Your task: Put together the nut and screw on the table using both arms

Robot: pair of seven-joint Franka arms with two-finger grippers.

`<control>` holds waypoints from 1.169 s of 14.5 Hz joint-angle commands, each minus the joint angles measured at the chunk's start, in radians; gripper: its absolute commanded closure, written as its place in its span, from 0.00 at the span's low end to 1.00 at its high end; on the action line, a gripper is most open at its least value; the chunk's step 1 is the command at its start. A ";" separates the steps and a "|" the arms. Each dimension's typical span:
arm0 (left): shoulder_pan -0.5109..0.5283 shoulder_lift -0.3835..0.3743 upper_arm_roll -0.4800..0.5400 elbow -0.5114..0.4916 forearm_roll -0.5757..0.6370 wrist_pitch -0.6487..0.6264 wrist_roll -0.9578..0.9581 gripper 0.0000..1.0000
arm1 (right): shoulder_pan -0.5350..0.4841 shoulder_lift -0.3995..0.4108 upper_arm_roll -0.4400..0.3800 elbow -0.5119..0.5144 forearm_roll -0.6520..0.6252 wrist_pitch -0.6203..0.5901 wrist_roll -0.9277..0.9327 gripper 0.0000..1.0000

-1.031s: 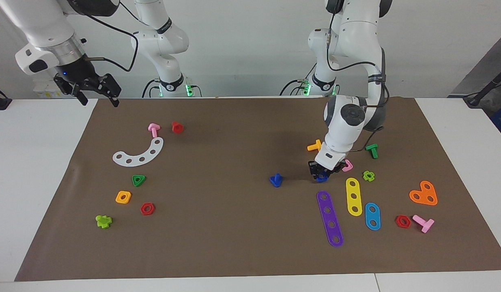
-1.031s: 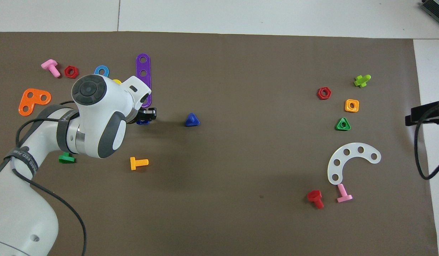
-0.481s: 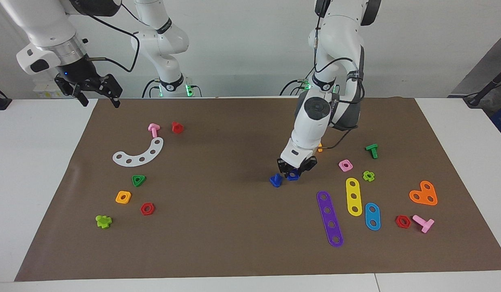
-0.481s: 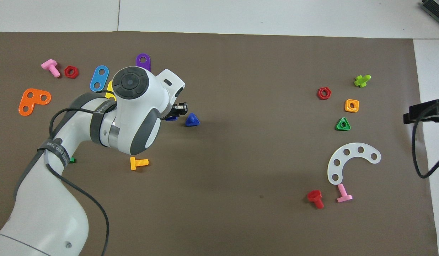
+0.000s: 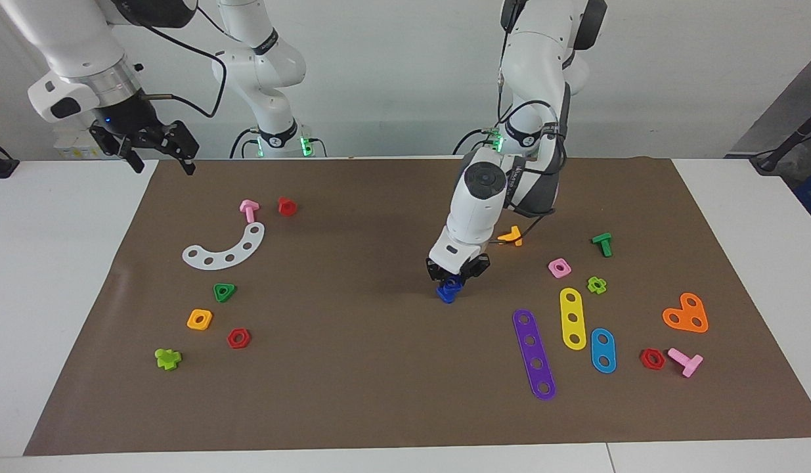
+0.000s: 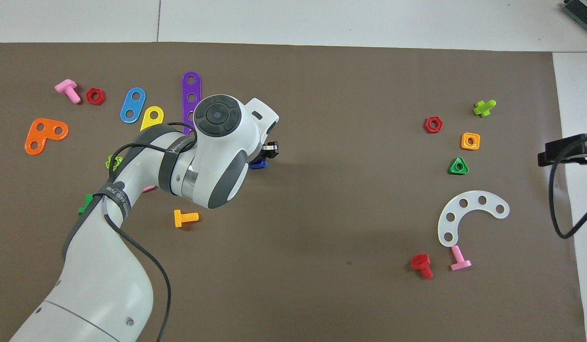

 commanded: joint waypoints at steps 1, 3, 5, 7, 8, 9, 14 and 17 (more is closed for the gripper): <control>-0.019 0.015 0.020 0.022 -0.017 -0.031 -0.007 0.82 | -0.008 -0.016 0.008 -0.025 -0.022 0.025 -0.029 0.00; -0.019 0.013 0.020 0.005 -0.015 -0.020 -0.007 0.83 | -0.010 -0.017 0.008 -0.029 -0.022 0.025 -0.029 0.00; -0.020 0.016 0.020 -0.011 -0.015 0.006 -0.010 0.83 | -0.010 -0.017 0.008 -0.031 -0.022 0.025 -0.029 0.00; -0.026 0.015 0.021 -0.040 -0.015 0.043 -0.012 0.83 | -0.012 -0.017 0.008 -0.031 -0.022 0.023 -0.029 0.00; -0.026 0.015 0.021 -0.049 -0.014 0.055 -0.012 0.83 | -0.012 -0.017 0.008 -0.031 -0.022 0.023 -0.029 0.00; -0.028 0.013 0.021 -0.061 -0.013 0.070 -0.013 0.83 | -0.012 -0.017 0.008 -0.031 -0.022 0.023 -0.029 0.00; -0.031 0.011 0.024 -0.063 -0.010 0.078 -0.013 0.18 | -0.012 -0.017 0.008 -0.031 -0.022 0.025 -0.029 0.00; -0.028 0.011 0.026 -0.040 -0.009 0.060 -0.010 0.00 | -0.013 -0.019 0.008 -0.036 -0.020 0.025 -0.027 0.00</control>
